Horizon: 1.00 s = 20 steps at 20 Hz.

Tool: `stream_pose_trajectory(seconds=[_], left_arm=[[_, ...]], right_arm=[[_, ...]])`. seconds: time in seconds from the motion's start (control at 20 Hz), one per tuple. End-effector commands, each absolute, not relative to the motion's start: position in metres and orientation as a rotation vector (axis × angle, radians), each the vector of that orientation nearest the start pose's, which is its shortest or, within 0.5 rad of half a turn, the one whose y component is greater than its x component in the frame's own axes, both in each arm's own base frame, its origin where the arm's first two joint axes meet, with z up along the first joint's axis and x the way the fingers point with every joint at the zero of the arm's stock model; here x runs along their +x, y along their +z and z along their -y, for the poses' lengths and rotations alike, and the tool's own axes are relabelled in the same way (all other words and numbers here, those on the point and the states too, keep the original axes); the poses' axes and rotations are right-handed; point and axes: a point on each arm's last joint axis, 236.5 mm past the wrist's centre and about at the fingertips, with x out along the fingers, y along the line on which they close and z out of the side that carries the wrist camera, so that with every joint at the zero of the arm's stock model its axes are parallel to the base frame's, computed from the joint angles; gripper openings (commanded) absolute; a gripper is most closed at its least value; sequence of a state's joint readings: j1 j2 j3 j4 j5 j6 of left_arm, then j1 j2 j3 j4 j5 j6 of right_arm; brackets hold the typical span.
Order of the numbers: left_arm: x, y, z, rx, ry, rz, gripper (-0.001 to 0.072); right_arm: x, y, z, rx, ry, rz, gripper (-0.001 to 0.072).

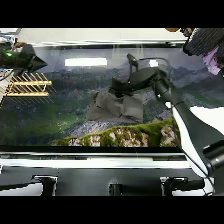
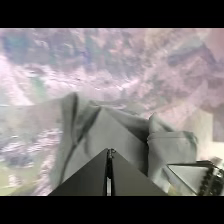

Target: Fold the clothes and pants, and hang the long-sleeved shirts on hangers.

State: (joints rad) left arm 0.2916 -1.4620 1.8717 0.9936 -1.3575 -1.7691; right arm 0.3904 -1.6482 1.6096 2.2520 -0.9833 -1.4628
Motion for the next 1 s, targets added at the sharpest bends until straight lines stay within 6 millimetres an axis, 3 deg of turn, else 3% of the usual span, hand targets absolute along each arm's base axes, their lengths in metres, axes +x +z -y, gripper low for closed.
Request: stream_pose_trajectory(seconds=[0.0, 0.3, 0.45, 0.6, 0.65, 0.7, 0.85, 0.95], left_arm=[[0.470, 0.219, -0.032, -0.662, -0.071, -0.876, 0.0016], [0.472, 0.214, -0.033, -0.664, -0.067, -0.885, 0.0016], [0.472, 0.211, -0.034, -0.666, -0.065, -0.892, 0.0016], [0.472, 0.211, -0.034, -0.667, -0.066, -0.892, 0.0016], [0.472, 0.211, -0.033, -0.667, -0.066, -0.892, 0.0016], [0.472, 0.211, -0.033, -0.667, -0.066, -0.892, 0.0016], [0.472, 0.211, -0.033, -0.667, -0.067, -0.893, 0.0016], [0.471, 0.210, -0.033, -0.667, -0.067, -0.897, 0.0016]], right_arm=[[0.455, 0.044, -0.337, 0.568, 0.590, -1.166, 0.0039], [0.457, 0.027, -0.340, 0.589, 0.573, -1.197, 0.0047], [0.462, 0.034, -0.348, 0.656, 0.582, -1.175, 0.0112], [0.465, 0.051, -0.367, 0.745, 0.616, -1.127, 0.0380], [0.462, 0.059, -0.380, 0.774, 0.643, -1.112, 0.0501], [0.458, 0.066, -0.390, 0.796, 0.665, -1.103, 0.0559], [0.453, 0.092, -0.398, 0.798, 0.703, -1.049, 0.0555], [0.462, 0.121, -0.381, 0.804, 0.705, -0.978, 0.0556]])
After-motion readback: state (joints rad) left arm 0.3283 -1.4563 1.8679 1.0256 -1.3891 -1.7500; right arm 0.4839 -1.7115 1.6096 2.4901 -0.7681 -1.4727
